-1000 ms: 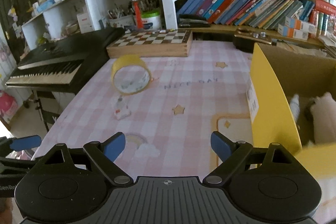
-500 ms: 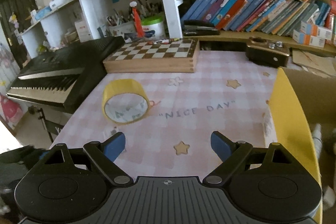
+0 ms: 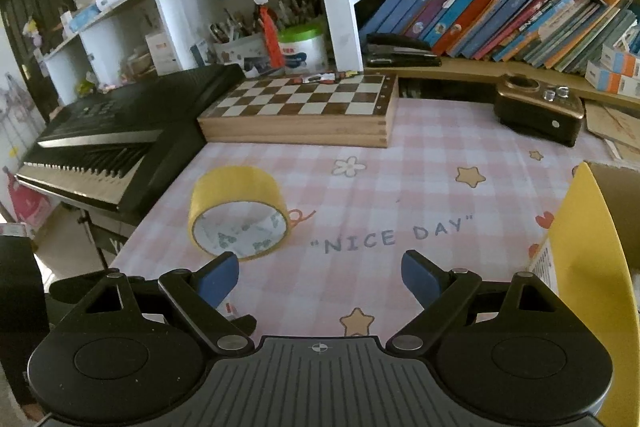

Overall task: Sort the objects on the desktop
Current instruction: 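Move both tools down toward the yellow tape roll and white medicine box, then grasp the yellow tape roll with the right tool while the left tool grasps the medicine box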

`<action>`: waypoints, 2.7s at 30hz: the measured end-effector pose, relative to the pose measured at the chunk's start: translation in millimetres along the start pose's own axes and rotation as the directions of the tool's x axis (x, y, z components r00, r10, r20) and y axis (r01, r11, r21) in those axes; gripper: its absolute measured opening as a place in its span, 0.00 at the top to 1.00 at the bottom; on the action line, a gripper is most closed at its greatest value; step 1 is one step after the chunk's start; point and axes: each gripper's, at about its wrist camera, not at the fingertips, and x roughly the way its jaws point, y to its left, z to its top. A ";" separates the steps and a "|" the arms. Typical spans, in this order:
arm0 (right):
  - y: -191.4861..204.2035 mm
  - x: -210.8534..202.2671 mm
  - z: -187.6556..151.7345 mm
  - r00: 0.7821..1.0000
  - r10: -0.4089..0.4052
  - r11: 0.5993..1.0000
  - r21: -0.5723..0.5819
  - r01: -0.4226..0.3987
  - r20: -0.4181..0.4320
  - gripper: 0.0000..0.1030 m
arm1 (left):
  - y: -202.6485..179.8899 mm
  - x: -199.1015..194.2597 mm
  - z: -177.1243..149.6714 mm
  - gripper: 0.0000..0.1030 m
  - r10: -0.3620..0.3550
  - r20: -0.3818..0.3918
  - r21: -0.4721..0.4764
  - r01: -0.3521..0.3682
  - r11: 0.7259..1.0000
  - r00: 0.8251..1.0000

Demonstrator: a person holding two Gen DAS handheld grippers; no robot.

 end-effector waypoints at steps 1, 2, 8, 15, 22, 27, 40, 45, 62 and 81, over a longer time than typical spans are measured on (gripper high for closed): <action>-0.9 1.4 0.6 1.000 0.001 1.000 0.000 -0.001 -0.003 0.12 | 2.0 2.0 1.1 0.25 0.001 -0.002 -0.001 -0.001 1.000 1.000; -1.0 2.8 1.0 1.000 0.003 1.000 0.001 -0.003 -0.005 0.12 | 3.7 3.4 2.0 0.28 0.003 -0.004 -0.005 -0.003 1.000 1.000; -1.8 10.8 4.6 1.000 0.015 1.000 0.001 -0.015 -0.019 0.12 | 6.0 5.8 8.0 0.44 0.007 0.003 -0.016 -0.007 1.000 1.000; 3.8 21.1 11.5 0.999 0.049 0.999 -0.016 -0.049 -0.018 0.12 | 7.6 -10.1 0.1 0.44 0.013 -0.013 -0.059 -0.014 0.998 1.000; 23.0 37.9 14.5 0.992 0.120 0.991 -0.053 -0.122 -0.042 0.12 | 26.0 -39.6 -21.9 0.44 0.085 -0.038 -0.164 -0.090 0.982 0.996; 42.2 64.1 13.7 0.988 0.137 0.983 -0.112 -0.144 -0.071 0.10 | 37.0 -56.8 -35.9 0.44 0.131 -0.055 -0.231 -0.140 0.963 0.990; 64.0 113.3 6.3 0.993 0.106 0.970 -0.215 -0.113 -0.043 0.07 | 40.9 -80.6 -45.4 0.44 0.184 -0.062 -0.267 -0.194 0.944 0.981; 65.2 127.9 8.7 0.992 0.118 0.960 -0.252 -0.124 -0.039 0.06 | 37.0 -83.9 -46.2 0.44 0.179 -0.057 -0.257 -0.188 0.948 0.982; 59.1 120.8 18.1 0.989 0.146 0.964 -0.226 -0.139 0.017 0.04 | 31.4 -101.0 -50.2 0.44 0.201 -0.048 -0.266 -0.206 0.942 0.978; 70.6 83.9 12.2 0.995 0.097 0.975 -0.203 -0.092 0.016 0.61 | 27.7 -118.5 -52.2 0.44 0.206 0.001 -0.256 -0.199 0.946 0.979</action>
